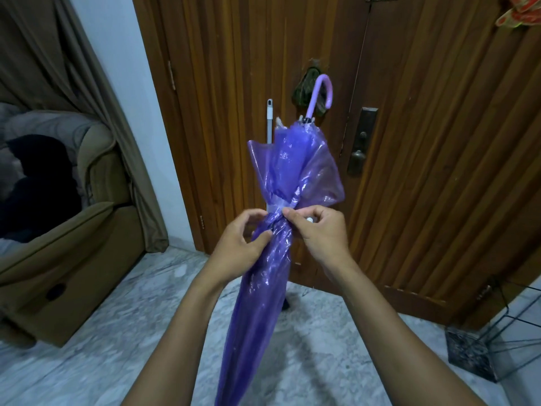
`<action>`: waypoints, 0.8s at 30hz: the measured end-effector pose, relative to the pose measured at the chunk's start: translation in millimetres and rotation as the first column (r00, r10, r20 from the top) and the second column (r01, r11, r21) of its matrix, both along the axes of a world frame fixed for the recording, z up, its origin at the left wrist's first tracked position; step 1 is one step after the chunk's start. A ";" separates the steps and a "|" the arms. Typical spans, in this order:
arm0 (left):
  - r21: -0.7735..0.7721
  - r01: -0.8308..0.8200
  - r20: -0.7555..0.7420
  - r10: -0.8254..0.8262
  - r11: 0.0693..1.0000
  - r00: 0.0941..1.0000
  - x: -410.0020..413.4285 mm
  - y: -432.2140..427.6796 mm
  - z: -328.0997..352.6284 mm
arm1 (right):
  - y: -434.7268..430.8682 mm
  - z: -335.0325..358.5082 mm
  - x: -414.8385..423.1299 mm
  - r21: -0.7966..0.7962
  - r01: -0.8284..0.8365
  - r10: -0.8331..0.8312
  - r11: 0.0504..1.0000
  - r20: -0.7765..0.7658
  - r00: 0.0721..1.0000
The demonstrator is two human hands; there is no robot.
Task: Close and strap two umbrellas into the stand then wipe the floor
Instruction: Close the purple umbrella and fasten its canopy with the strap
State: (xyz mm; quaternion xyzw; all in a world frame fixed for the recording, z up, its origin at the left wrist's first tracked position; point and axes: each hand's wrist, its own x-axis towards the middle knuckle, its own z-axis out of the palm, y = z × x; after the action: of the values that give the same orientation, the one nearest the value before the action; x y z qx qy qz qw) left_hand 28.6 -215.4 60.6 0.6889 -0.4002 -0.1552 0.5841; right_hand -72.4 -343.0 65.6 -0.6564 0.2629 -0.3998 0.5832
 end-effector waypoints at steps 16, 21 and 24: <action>-0.196 -0.066 -0.341 -0.004 0.978 0.940 -8.7 4.1 -3.3 | 6.8 6.8 4.6 0.155 -0.283 0.257 0.947 0.167 0.952; -0.354 0.039 -0.526 -0.233 0.935 0.818 -8.0 5.7 -5.2 | 9.1 10.6 10.4 0.134 -0.231 0.207 0.964 0.174 0.963; -0.381 0.073 -0.607 -0.308 0.922 0.733 -5.5 7.8 -8.4 | 12.9 13.0 11.7 0.171 -0.257 0.234 0.951 0.142 0.962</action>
State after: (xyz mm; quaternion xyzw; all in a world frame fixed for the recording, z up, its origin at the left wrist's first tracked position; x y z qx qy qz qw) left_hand 23.1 -207.6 52.2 0.4364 -0.2594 -0.3770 0.7747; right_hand -60.7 -330.0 78.5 -0.6010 0.1799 -0.3363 0.7024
